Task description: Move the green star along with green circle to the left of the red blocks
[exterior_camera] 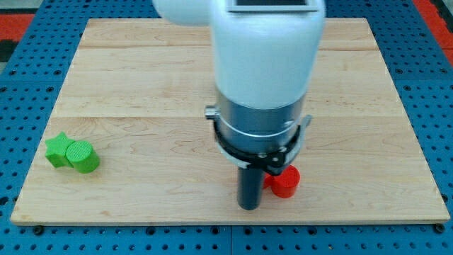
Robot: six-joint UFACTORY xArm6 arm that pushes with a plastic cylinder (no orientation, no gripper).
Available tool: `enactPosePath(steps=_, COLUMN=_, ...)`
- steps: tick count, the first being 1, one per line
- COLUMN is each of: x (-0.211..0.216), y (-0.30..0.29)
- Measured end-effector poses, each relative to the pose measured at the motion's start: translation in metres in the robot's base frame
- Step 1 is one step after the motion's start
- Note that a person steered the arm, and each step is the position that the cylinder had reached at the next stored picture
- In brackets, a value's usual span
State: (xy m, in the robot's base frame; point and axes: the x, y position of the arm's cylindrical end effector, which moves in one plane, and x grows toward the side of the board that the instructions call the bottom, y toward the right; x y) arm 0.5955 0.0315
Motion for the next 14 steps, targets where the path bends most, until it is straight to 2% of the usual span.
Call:
enactPosePath(steps=2, x=0.0, y=0.003)
enactPosePath(steps=4, x=-0.003, y=-0.18)
enactPosePath(steps=5, x=-0.028, y=-0.271)
enactPosePath(steps=6, x=-0.055, y=-0.334)
enactPosePath(steps=7, x=-0.063, y=-0.335)
enactPosePath(steps=9, x=-0.123, y=-0.333)
enactPosePath(steps=11, x=-0.103, y=-0.263)
enactPosePath(steps=14, x=-0.121, y=-0.335)
